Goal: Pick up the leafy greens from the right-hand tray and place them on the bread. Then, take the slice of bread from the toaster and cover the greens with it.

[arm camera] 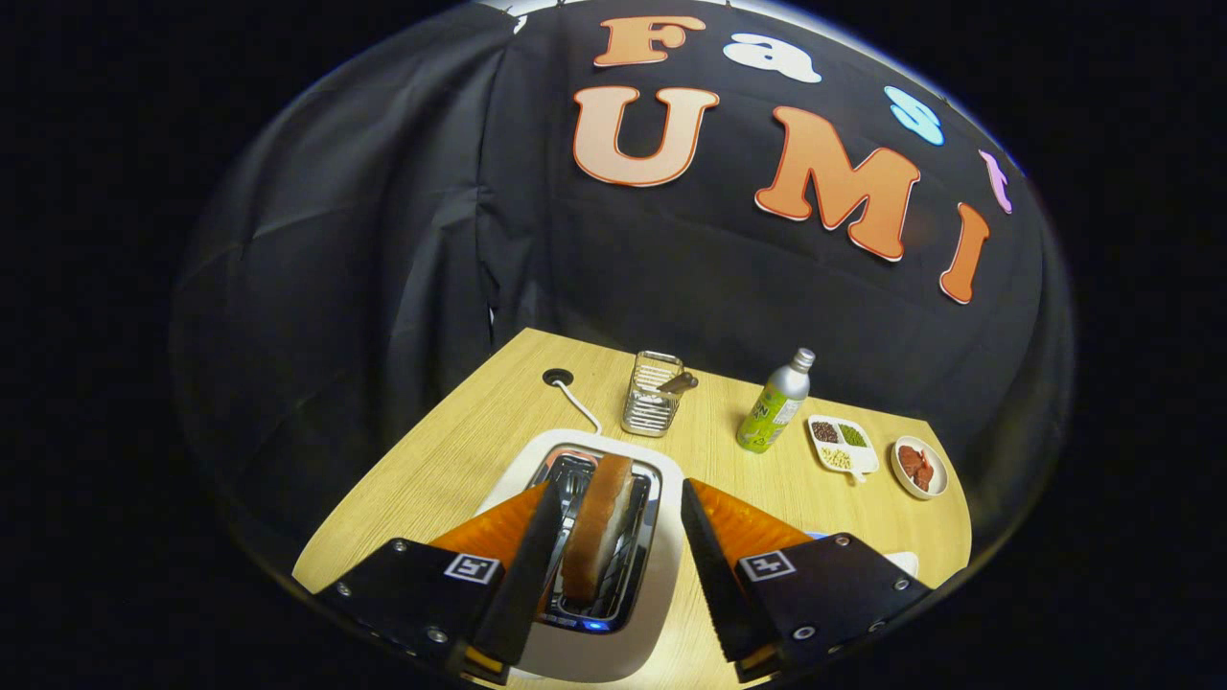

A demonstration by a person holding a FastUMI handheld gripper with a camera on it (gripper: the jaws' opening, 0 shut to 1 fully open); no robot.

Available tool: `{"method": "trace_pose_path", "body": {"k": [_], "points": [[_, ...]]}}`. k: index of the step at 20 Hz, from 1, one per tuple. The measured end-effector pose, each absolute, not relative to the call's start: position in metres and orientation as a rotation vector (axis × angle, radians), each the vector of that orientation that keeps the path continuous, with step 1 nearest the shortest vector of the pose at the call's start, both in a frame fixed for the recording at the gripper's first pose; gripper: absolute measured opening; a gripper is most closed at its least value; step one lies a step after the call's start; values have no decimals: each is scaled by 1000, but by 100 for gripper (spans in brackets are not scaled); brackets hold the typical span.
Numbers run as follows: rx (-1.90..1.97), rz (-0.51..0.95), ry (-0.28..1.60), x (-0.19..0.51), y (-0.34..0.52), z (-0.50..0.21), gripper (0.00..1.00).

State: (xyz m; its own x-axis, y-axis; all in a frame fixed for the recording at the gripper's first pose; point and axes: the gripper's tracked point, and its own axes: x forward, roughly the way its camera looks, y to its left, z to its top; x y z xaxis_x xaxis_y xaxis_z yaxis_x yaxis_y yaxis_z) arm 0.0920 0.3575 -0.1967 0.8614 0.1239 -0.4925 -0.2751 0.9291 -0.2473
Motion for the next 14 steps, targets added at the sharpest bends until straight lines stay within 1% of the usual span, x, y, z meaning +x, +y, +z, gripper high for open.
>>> {"method": "trace_pose_path", "body": {"k": [2,3,6,7,9,14], "points": [[-312,207,522,88,359,-204,65],[-303,208,532,87,360,-208,54],[-282,191,557,84,358,-213,16],[-267,179,558,84,356,-210,11],[-221,169,551,85,355,-202,5],[-151,202,525,77,354,-168,5]]}}
